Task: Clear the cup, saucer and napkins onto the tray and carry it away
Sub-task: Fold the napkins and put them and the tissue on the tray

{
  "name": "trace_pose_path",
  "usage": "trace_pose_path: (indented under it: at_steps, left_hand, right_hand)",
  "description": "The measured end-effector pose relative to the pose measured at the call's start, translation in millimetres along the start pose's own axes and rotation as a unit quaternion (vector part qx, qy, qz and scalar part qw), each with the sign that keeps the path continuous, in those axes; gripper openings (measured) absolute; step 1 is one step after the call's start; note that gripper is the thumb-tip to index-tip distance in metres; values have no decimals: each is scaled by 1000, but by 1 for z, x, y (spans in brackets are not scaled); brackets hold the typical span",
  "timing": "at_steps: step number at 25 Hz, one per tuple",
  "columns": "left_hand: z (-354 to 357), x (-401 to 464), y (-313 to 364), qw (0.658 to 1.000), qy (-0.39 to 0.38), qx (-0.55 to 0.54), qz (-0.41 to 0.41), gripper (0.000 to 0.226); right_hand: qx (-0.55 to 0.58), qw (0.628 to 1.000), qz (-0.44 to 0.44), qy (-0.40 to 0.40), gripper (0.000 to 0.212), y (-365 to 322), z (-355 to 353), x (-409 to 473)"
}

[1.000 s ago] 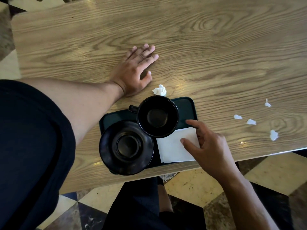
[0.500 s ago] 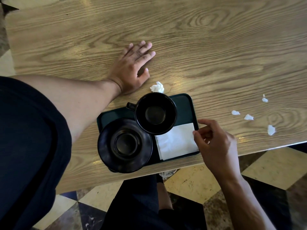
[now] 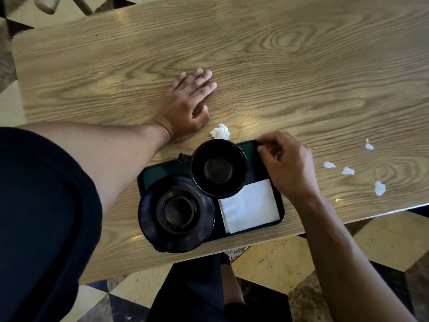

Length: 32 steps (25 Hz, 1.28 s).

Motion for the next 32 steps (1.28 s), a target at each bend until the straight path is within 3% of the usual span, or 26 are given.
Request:
trace_pose_path:
  at_steps: [6, 9, 12, 16, 19, 24, 32]
  left_hand:
    - [0, -1, 1, 1000, -13, -6, -1, 59]
    - [0, -1, 0, 1000, -12, -4, 0, 59]
    - [0, -1, 0, 1000, -9, -7, 1, 59]
    - [1, -1, 0, 1000, 0, -2, 4, 57]
    - [2, -2, 0, 1000, 1, -1, 1, 57]
    - [2, -1, 0, 1000, 11, -7, -1, 58]
    - [3, -1, 0, 1000, 22, -12, 0, 58]
  right_hand:
    - [-96, 966, -172, -168, 51, -45, 24, 65]
    - [-138, 941, -192, -241, 46, -51, 36, 66]
    - [-136, 950, -183, -216, 34, -48, 37, 64]
    - [-32, 990, -108, -88, 25, -35, 12, 48]
    - [17, 998, -64, -21, 25, -15, -13, 12]
    - [15, 999, -31, -16, 26, 14, -16, -41]
    - [-17, 998, -44, -33, 33, 22, -1, -46]
Point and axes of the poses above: each hand's wrist, its own x-axis towards the middle knuckle, its own z-axis out of the palm, y = z × x, the point moved 2 cm from there along x, towards the middle knuckle, and after that the axes turned 14 degrees about z, right-handed, at the moved point
